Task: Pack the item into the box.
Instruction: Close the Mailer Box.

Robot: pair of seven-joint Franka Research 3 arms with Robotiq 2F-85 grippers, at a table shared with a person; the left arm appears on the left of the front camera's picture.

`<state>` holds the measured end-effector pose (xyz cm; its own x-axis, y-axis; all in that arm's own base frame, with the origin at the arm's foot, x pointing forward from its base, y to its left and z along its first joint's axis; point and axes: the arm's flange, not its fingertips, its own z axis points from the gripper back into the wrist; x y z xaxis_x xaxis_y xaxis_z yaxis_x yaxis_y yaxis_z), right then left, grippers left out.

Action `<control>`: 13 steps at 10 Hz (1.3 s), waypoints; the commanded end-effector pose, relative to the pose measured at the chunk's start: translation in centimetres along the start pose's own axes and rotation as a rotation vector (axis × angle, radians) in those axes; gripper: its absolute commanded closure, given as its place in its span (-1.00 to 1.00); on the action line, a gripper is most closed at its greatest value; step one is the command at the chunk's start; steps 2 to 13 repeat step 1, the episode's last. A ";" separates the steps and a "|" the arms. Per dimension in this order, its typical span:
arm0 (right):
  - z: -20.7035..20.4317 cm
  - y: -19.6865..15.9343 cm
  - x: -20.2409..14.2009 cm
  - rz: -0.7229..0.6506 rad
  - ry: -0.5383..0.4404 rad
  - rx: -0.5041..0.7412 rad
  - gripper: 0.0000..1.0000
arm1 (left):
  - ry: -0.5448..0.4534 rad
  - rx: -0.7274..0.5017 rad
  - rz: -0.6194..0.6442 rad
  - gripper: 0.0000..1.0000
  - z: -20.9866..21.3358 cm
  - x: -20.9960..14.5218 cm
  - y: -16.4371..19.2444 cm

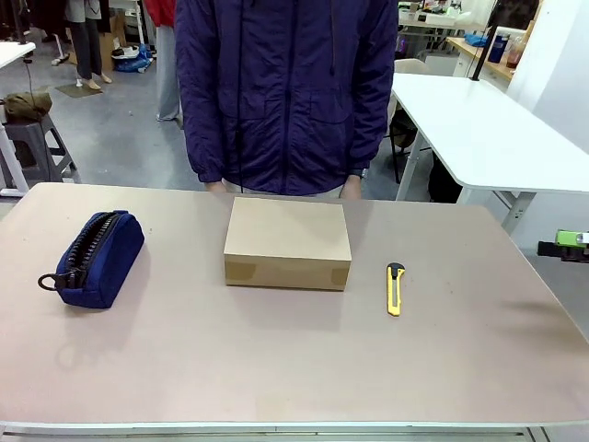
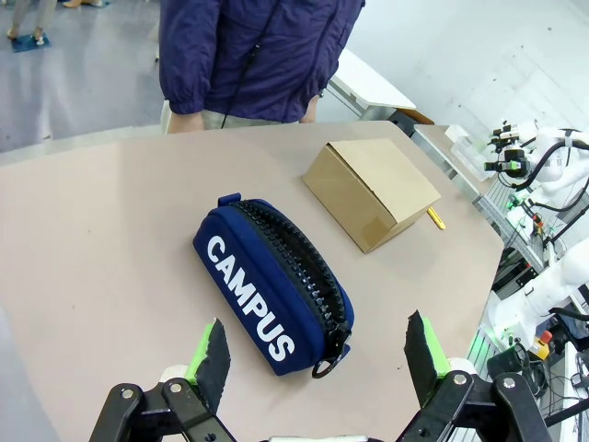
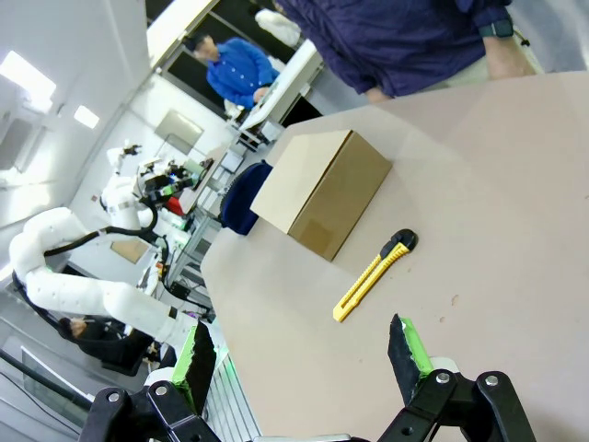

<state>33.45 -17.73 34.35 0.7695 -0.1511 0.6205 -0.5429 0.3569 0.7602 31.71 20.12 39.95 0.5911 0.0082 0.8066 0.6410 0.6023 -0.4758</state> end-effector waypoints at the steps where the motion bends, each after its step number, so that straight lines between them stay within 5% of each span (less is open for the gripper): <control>1: 0.0 0.5 -0.2 0.009 -0.007 0.011 -1.00 | 0.003 -0.002 -0.002 -1.00 0.0 -0.1 -0.3; 13: 0.0 0.5 -0.2 0.009 -0.007 0.011 -1.00 | 0.003 -0.002 -0.002 -1.00 0.0 -0.1 -0.3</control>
